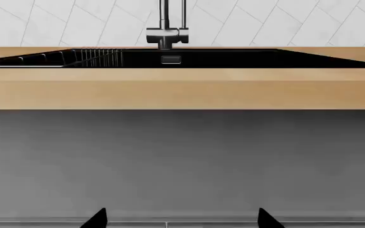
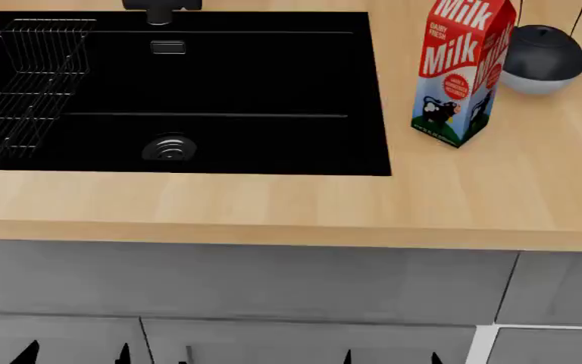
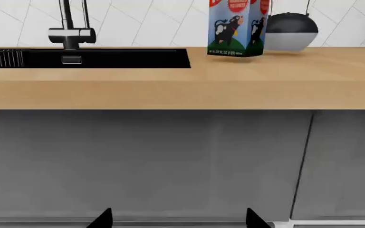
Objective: Turn the sink spout to the right.
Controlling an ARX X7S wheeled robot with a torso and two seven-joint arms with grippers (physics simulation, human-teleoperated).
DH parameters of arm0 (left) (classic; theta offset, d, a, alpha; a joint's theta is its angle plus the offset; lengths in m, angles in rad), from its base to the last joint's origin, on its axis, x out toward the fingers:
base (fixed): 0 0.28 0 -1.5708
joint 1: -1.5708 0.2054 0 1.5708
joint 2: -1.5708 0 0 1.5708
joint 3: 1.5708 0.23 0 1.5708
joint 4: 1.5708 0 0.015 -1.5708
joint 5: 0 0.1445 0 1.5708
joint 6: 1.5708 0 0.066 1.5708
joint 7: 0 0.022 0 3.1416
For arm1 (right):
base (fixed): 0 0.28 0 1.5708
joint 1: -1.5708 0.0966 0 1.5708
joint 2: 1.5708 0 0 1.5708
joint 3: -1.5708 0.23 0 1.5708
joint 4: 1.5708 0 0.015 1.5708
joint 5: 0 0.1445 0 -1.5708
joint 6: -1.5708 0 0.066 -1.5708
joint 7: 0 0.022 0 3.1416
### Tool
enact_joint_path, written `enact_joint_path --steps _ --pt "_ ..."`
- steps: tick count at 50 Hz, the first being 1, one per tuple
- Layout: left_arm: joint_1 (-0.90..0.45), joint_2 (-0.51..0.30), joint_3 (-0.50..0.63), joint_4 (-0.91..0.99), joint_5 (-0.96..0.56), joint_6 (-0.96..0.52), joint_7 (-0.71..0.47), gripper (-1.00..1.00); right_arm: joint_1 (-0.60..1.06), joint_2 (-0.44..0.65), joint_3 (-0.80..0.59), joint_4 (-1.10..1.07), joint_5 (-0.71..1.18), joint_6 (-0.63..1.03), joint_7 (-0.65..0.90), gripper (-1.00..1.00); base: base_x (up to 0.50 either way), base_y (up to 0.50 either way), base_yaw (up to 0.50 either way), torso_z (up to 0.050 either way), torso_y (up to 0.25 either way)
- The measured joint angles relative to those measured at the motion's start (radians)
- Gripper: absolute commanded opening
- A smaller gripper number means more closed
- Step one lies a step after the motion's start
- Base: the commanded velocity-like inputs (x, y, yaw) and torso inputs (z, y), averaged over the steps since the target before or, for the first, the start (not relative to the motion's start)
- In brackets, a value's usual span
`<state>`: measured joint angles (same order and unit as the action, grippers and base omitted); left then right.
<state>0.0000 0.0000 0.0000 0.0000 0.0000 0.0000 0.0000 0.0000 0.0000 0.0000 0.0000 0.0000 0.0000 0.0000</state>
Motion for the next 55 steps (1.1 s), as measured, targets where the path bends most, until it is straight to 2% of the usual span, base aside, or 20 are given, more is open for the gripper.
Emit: enact_joint_path --steps 11,25,55 --pt "-0.005 -0.018 0.019 0.004 -0.02 -0.008 -0.022 1.0 0.032 0.154 -0.201 0.02 0.165 -0.04 0.191 1.0 0.0 0.0 0.0 0.0 0.0" --pt "0.002 -0.048 0.055 0.005 -0.05 0.005 -0.044 1.0 0.039 0.231 -0.288 0.016 0.236 -0.055 0.268 1.0 0.0 0.0 0.0 0.001 0.0" --pt "0.013 -0.093 0.102 0.021 -0.12 0.055 -0.058 1.0 0.045 0.261 -0.327 0.017 0.263 -0.061 0.297 1.0 0.0 0.0 0.0 0.05 0.0"
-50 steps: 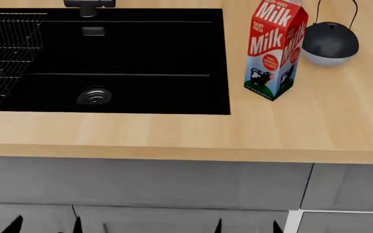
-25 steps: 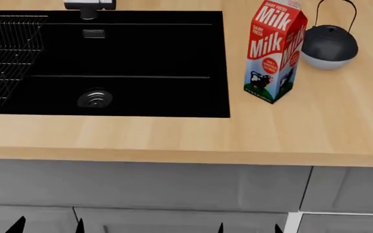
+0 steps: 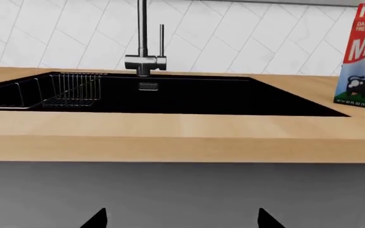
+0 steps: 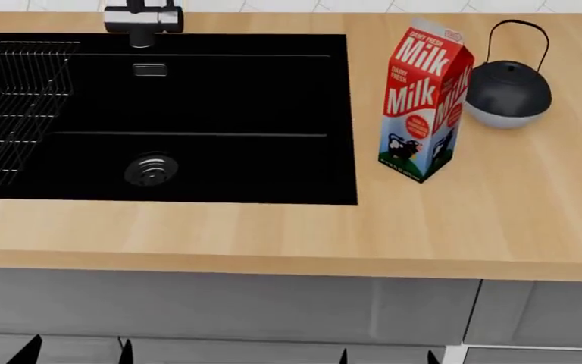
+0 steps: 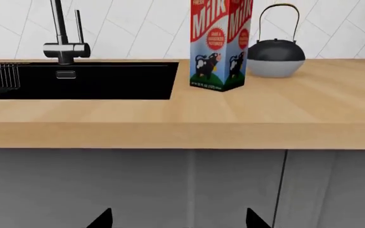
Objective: Turn the sink spout to the right.
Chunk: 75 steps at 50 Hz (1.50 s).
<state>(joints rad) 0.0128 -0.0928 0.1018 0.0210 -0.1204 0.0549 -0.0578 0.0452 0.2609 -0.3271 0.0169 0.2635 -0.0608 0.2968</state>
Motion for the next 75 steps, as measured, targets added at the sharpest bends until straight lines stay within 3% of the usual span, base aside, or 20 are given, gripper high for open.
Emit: enact_joint_path --steps 15,24,49,75 --pt "0.001 -0.016 0.02 -0.001 -0.004 0.003 -0.025 1.0 -0.003 0.006 -0.002 -0.015 -0.005 0.0 0.021 1.0 0.0 0.0 0.0 0.04 0.0" --pt "0.018 -0.029 0.022 0.058 0.022 -0.031 -0.074 1.0 -0.031 0.043 0.032 -0.163 0.042 0.081 0.067 1.0 0.0 0.0 0.0 0.0 0.0" --pt "0.027 -0.088 -0.013 0.406 0.016 -0.249 -0.155 1.0 -0.054 0.177 0.146 -0.514 0.115 0.325 0.201 1.0 0.0 0.0 0.0 0.0 0.0" --pt "-0.028 -0.138 -0.06 0.672 -0.009 -0.486 -0.225 1.0 -0.026 0.262 0.219 -0.685 0.17 0.477 0.268 1.0 0.0 0.0 0.0 0.0 0.0"
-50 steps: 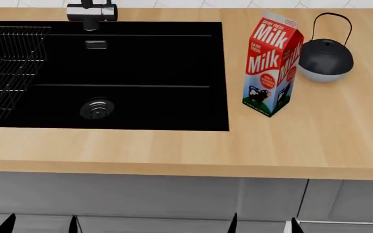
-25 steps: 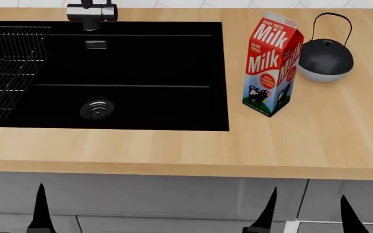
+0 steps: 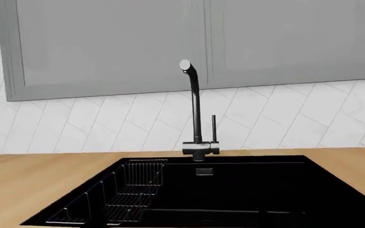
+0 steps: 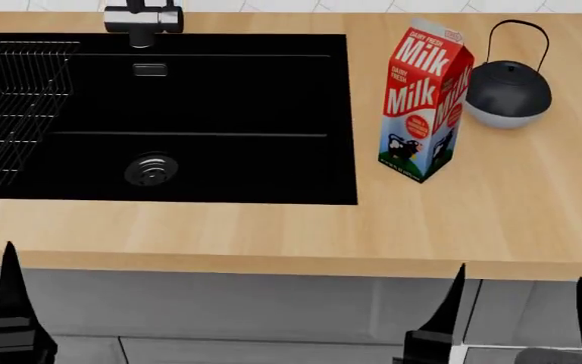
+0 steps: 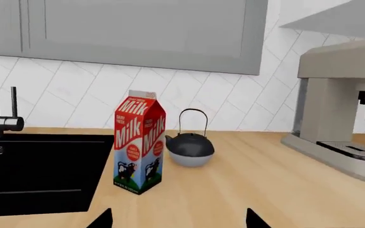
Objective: Turn the sink spout to the right.
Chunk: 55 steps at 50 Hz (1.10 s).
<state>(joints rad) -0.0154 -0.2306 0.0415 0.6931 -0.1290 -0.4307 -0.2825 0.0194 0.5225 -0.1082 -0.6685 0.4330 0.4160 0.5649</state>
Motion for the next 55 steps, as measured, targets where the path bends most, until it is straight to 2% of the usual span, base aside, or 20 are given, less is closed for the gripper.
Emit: enact_joint_path --steps 18,34,40,47,55 --pt "-0.043 -0.028 -0.039 0.08 -0.029 -0.092 -0.024 1.0 0.033 0.062 0.077 -0.082 0.056 0.092 0.035 1.0 0.0 0.0 0.0 0.0 0.0" --pt "-0.059 -0.038 -0.048 0.094 -0.044 -0.13 -0.038 1.0 0.04 0.07 0.08 -0.089 0.057 0.103 0.042 1.0 0.0 0.0 0.0 0.0 0.0" --pt "-0.08 -0.045 -0.044 0.105 -0.061 -0.192 -0.045 1.0 0.039 0.067 0.081 -0.084 0.063 0.1 0.041 1.0 0.0 0.0 0.0 0.0 0.0" --pt "-0.102 0.066 -0.085 0.086 0.073 -0.242 0.115 1.0 0.059 -0.176 0.202 -0.074 -0.197 0.17 -0.263 1.0 0.0 0.0 0.0 0.0 0.0" --pt "-0.115 0.12 -0.105 0.117 0.134 -0.287 0.191 1.0 0.071 -0.306 0.27 -0.106 -0.332 0.227 -0.423 1.0 0.0 0.0 0.0 0.0 0.0"
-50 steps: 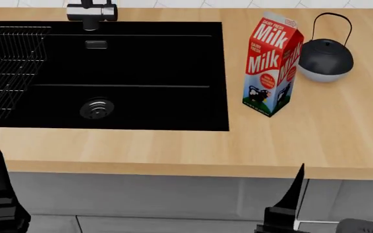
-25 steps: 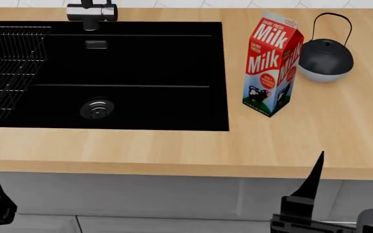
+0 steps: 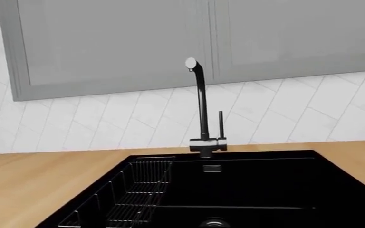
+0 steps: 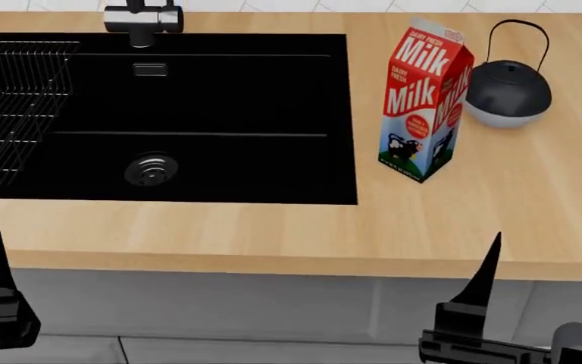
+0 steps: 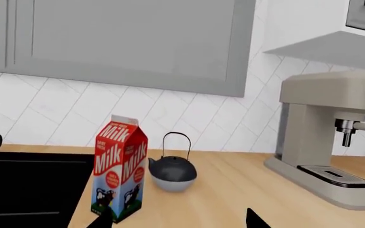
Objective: Turn the sink spout to the right.
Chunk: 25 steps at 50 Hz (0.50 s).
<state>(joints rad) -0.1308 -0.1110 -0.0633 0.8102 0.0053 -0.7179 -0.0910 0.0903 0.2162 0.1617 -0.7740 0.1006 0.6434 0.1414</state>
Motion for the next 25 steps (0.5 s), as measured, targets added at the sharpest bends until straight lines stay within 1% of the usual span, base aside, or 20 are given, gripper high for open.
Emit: enact_joint_path --steps 6,14,25 --pt "-0.004 0.015 -0.005 0.01 0.017 -0.014 0.021 1.0 0.002 -0.044 0.025 -0.016 -0.042 0.014 -0.062 1.0 0.0 0.0 0.0 0.0 0.0" --pt "-0.006 0.021 -0.002 0.016 0.017 -0.023 0.029 1.0 0.001 -0.068 0.048 -0.031 -0.065 0.016 -0.104 1.0 0.04 0.41 0.0 0.0 0.0" --pt "-0.006 0.014 0.0 0.019 0.016 -0.029 0.022 1.0 -0.002 -0.078 0.055 -0.036 -0.062 0.016 -0.124 1.0 0.05 0.43 0.0 0.0 0.0"
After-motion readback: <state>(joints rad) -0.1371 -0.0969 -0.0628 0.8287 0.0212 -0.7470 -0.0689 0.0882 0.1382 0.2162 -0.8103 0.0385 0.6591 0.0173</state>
